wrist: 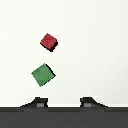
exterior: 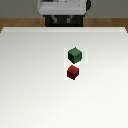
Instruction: Place the red cube on top of the green cube.
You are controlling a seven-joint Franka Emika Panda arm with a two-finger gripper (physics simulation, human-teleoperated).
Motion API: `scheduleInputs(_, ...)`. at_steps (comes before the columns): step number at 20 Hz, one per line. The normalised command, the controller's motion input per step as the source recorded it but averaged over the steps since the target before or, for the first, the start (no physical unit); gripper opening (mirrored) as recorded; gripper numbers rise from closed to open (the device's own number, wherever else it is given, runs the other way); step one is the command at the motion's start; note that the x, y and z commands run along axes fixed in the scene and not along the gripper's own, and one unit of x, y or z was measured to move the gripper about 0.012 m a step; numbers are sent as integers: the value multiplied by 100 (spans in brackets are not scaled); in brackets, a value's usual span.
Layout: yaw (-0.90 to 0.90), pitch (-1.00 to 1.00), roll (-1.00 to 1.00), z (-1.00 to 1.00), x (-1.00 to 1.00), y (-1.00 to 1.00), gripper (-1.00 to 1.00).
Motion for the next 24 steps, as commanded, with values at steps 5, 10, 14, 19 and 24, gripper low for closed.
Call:
scheduleInputs(5,0,0,0,0,0,0,100)
scheduleInputs(10,0,0,0,0,20,0,100)
scheduleInputs(14,0,0,0,0,50,0,100)
scheduleInputs(19,0,0,0,0,100,0,100)
scheduleInputs(24,0,0,0,0,20,40,100)
